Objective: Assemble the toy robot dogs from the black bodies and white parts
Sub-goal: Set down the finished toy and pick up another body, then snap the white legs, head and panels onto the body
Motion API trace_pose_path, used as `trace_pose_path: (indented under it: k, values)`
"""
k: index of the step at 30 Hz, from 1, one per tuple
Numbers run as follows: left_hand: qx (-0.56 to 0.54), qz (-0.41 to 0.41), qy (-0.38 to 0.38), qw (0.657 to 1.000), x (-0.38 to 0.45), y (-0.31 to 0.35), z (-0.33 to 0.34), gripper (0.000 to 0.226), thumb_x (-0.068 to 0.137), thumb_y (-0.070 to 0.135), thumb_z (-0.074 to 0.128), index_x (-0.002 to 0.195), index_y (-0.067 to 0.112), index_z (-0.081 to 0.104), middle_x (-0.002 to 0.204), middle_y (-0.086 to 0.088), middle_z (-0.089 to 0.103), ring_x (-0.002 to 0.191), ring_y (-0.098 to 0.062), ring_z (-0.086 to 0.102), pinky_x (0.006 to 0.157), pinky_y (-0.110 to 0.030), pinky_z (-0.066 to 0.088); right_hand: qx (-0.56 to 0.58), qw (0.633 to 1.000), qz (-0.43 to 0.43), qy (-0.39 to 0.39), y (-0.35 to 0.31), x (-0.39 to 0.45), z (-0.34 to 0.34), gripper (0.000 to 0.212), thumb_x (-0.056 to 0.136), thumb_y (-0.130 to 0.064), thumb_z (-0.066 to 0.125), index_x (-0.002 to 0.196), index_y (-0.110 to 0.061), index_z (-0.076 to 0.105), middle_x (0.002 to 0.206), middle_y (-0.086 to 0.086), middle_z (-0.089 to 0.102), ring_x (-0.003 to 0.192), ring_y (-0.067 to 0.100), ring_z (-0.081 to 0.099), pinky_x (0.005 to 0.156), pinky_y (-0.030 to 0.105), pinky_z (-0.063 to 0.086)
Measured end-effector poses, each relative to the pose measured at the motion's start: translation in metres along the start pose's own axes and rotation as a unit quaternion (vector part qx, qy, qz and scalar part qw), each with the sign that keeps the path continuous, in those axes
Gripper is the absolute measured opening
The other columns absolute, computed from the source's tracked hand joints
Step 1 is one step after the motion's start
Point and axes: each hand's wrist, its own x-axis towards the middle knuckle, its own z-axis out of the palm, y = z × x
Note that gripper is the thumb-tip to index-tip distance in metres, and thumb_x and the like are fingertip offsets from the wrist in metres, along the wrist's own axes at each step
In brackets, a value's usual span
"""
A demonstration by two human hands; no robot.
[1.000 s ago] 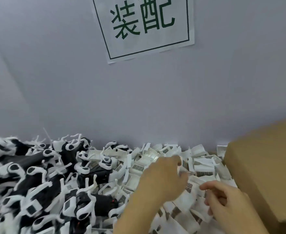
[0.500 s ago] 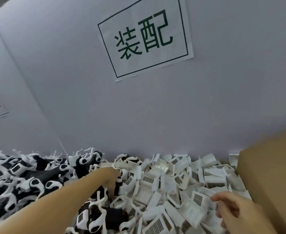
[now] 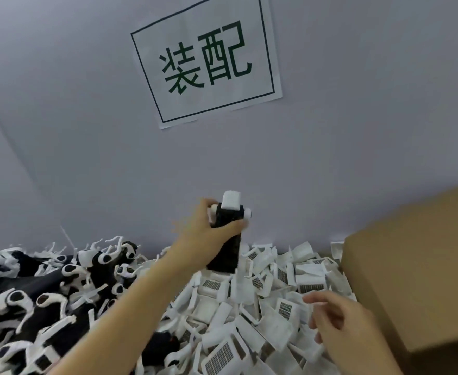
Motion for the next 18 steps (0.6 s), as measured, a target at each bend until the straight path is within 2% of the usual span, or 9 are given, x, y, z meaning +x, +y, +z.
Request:
trace_pose_path:
  k: [2,4,7,9,11,13,15,17,18]
  values:
    - [-0.177,-0.037,0.007,0.983,-0.02,-0.009,0.03,0.043,0.086,0.028,0.081,0.116,0.026,0.049,0.089,-0.008,0.079,0.08,-0.026,0.077,0.061,-0.036,0.061,0.014,1.0,-0.016,0.011,-0.001,-0.001,0.0,0.037,0.091,0.002,0.06,0.077,-0.029,0.075,0.061,0.003,0.07,0.058,0.027,0.065,0.069,0.04,0.055]
    - [-0.288,-0.086,0.054,0.952,-0.035,-0.027,0.06,0.043,0.085,0.023,0.082,0.115,0.024,0.051,0.087,-0.01,0.078,0.078,-0.028,0.077,0.061,-0.039,0.06,0.028,0.999,-0.032,0.015,-0.001,-0.002,0.0,0.038,0.091,0.004,0.058,0.078,-0.027,0.074,0.062,0.001,0.071,0.058,0.018,0.066,0.07,0.038,0.056]
    - [-0.366,-0.155,0.114,0.91,-0.044,-0.056,0.094,0.039,0.087,0.025,0.079,0.116,0.022,0.052,0.096,-0.014,0.077,0.087,-0.03,0.075,0.076,-0.051,0.062,0.029,0.998,-0.05,0.008,-0.002,-0.003,-0.001,0.038,0.093,0.002,0.058,0.08,-0.03,0.075,0.07,-0.006,0.074,0.066,0.008,0.069,0.069,0.029,0.057]
    - [-0.425,-0.183,0.138,0.876,-0.046,-0.064,0.107,0.025,0.095,0.024,0.069,0.114,0.023,0.052,0.111,-0.022,0.071,0.095,-0.035,0.07,0.076,-0.051,0.06,0.028,0.998,-0.063,-0.005,-0.002,-0.003,0.0,0.039,0.095,-0.001,0.058,0.084,-0.034,0.075,0.078,-0.014,0.075,0.075,0.006,0.071,0.073,0.027,0.059]
    - [-0.493,-0.19,0.141,0.837,-0.045,-0.066,0.112,0.01,0.101,0.018,0.056,0.11,0.023,0.055,0.121,-0.029,0.065,0.098,-0.04,0.067,0.079,-0.052,0.059,0.017,0.995,-0.092,-0.029,-0.002,-0.004,0.002,0.042,0.095,-0.005,0.058,0.088,-0.043,0.073,0.084,-0.022,0.074,0.08,0.001,0.07,0.071,0.018,0.056]
    - [-0.53,-0.187,0.128,0.817,-0.043,-0.067,0.112,0.012,0.103,0.014,0.053,0.11,0.022,0.058,0.124,-0.03,0.064,0.107,-0.047,0.067,0.091,-0.061,0.056,0.001,0.992,-0.119,-0.051,-0.001,-0.005,0.005,0.034,0.094,-0.018,0.064,0.095,-0.051,0.067,0.091,-0.027,0.071,0.086,-0.003,0.066,0.067,0.012,0.051]
    - [-0.532,-0.178,0.116,0.82,-0.04,-0.068,0.112,0.016,0.103,0.013,0.054,0.114,0.023,0.059,0.122,-0.027,0.067,0.112,-0.047,0.066,0.091,-0.065,0.055,-0.022,0.991,-0.114,-0.066,0.0,-0.006,0.009,0.024,0.083,-0.044,0.068,0.105,-0.052,0.061,0.1,-0.028,0.066,0.095,-0.003,0.062,0.071,0.015,0.049]
    - [-0.533,-0.162,0.099,0.825,-0.038,-0.069,0.112,0.021,0.102,0.011,0.056,0.117,0.027,0.057,0.122,-0.023,0.069,0.111,-0.045,0.068,0.087,-0.066,0.056,-0.059,0.99,-0.119,-0.057,0.004,-0.006,0.014,0.051,0.068,-0.066,0.065,0.115,-0.049,0.056,0.106,-0.025,0.062,0.101,-0.004,0.059,0.074,0.016,0.048]
    - [-0.537,-0.154,0.087,0.825,-0.038,-0.069,0.113,0.024,0.102,0.011,0.056,0.116,0.03,0.057,0.122,-0.022,0.069,0.111,-0.044,0.068,0.086,-0.065,0.057,-0.066,0.99,-0.12,-0.044,0.004,-0.006,0.016,0.062,0.064,-0.071,0.064,0.12,-0.047,0.055,0.109,-0.024,0.061,0.103,-0.005,0.058,0.076,0.015,0.048]
